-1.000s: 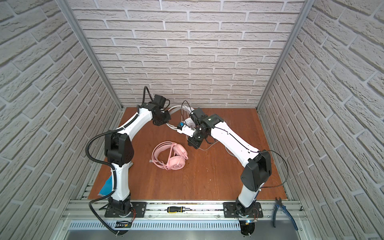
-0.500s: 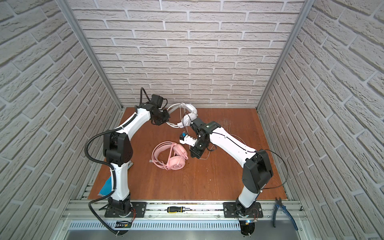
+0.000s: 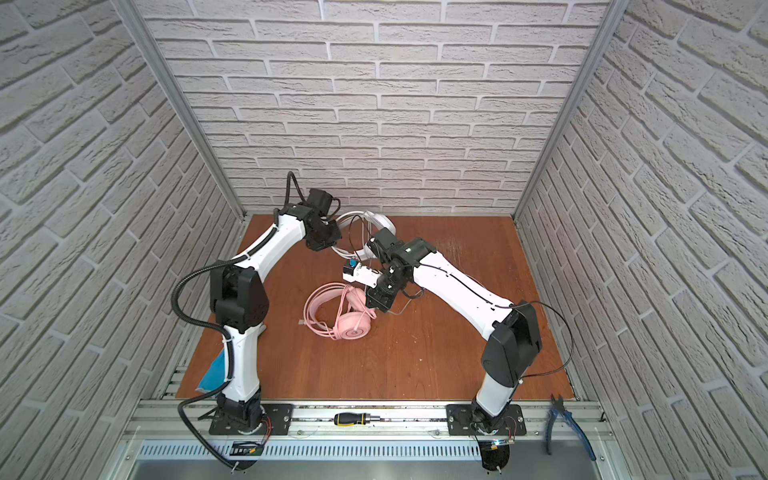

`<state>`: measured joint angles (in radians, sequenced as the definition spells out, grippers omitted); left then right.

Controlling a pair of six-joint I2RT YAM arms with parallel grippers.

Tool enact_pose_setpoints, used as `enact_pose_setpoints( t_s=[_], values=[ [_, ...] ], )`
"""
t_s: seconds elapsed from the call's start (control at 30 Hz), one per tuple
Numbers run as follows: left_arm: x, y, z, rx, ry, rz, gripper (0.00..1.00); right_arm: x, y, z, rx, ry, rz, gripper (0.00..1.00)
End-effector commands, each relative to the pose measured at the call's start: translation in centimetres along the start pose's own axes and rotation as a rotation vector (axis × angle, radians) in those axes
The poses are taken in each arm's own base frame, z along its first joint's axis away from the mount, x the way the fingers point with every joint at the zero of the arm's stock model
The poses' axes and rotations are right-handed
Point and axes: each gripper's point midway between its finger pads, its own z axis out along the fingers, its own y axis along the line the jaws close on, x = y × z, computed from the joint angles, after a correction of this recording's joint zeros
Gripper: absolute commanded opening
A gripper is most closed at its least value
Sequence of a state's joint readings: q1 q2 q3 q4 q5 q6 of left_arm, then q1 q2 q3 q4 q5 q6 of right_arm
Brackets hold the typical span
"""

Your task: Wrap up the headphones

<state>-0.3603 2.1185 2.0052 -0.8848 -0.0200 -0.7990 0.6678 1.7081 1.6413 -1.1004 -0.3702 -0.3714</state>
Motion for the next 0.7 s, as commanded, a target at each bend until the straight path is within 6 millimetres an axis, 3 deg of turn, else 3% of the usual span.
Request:
enact_pose_setpoints(
  t_s=[0.0,0.3,0.67],
  values=[
    [-1.1,0.0,-0.5,-0.051,-0.057,0.07,0.0,0.2,0.0,-1.7,0.035,0.006,-0.035,0.05],
    [0.0,-1.0,-0.3,-0.147,-0.046,0.242,0.0,-0.8,-3.7,-4.8,0.188,-0.02,-0.027,0.05],
    [0.3,-2.8,-0.5,-0.143,-0.042,0.381,0.0,-1.6,-9.0,-8.6,0.35,-0.056,0.024,0.05]
  ],
)
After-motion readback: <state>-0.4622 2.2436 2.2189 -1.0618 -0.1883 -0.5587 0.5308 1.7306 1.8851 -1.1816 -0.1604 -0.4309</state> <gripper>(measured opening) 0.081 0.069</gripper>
